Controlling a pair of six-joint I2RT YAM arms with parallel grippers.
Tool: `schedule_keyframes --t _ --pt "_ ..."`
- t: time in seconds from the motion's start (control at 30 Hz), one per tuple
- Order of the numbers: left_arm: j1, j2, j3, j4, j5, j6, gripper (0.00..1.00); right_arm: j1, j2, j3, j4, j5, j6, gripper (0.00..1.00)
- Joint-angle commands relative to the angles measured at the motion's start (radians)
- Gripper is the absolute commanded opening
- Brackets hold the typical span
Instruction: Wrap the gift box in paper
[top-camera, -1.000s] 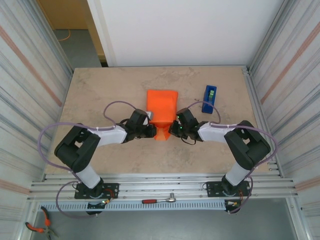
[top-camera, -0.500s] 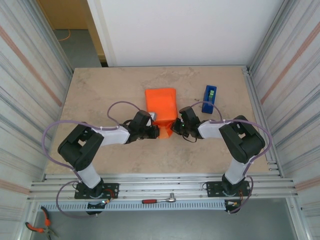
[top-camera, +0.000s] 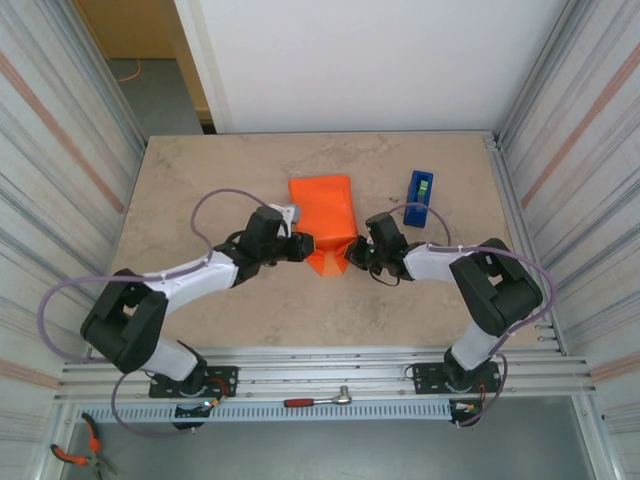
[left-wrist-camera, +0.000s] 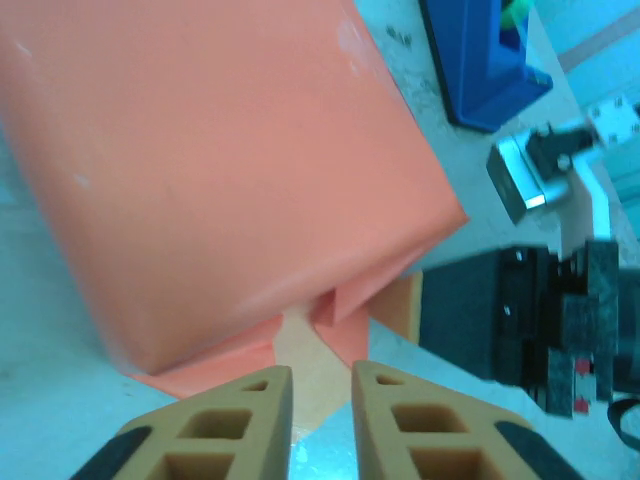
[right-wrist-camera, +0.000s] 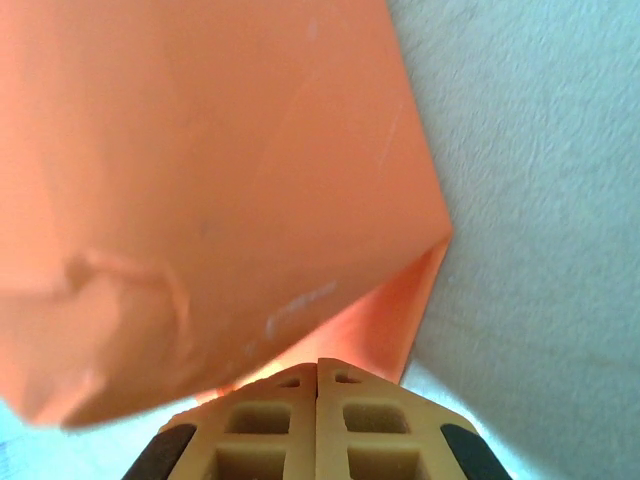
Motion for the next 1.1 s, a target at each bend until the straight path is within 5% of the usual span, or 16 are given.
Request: schedule_keyframes --t 0.0,0.4,1.07 --pt "0.047 -0.024 0.041 -0.066 0.007 0.045 0.28 0.024 -0.019 -0.012 -0.012 0.018 0.003 0.00" --pt "0.109 0.052 0.117 -0.098 0.031 0.088 0.49 0.020 0.110 0.072 0.020 0.005 -0.001 0.00" --pt "0.111 0.093 0.116 -0.110 0.029 0.095 0.64 0.004 0.071 0.037 0.026 -0.048 0.009 0.00"
